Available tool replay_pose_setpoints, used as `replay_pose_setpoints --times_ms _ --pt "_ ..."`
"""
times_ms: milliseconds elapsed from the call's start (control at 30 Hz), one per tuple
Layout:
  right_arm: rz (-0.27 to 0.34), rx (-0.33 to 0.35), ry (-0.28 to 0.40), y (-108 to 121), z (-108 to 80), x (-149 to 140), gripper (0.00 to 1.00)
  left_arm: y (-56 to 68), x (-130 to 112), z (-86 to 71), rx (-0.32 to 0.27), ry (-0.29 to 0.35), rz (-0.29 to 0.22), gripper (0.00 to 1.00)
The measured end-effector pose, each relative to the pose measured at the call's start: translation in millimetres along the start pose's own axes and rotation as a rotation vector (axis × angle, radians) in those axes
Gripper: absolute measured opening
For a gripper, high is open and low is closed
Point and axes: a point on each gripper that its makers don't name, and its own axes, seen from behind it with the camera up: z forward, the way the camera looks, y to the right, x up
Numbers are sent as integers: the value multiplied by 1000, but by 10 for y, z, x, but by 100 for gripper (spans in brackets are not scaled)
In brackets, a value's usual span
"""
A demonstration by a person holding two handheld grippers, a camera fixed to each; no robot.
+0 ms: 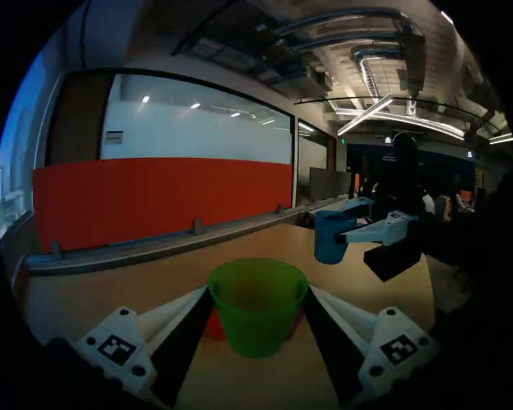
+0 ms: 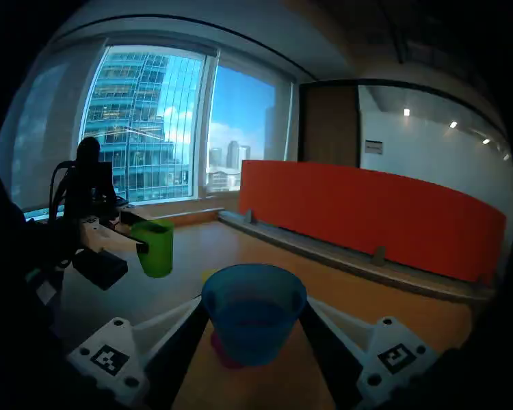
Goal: Pour water
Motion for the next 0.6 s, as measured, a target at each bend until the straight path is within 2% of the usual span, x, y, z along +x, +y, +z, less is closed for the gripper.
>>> replay_pose_setpoints --times_ms 600 --pt "-52 27 48 -50 52 350 90 96 46 22 -29 10 13 88"
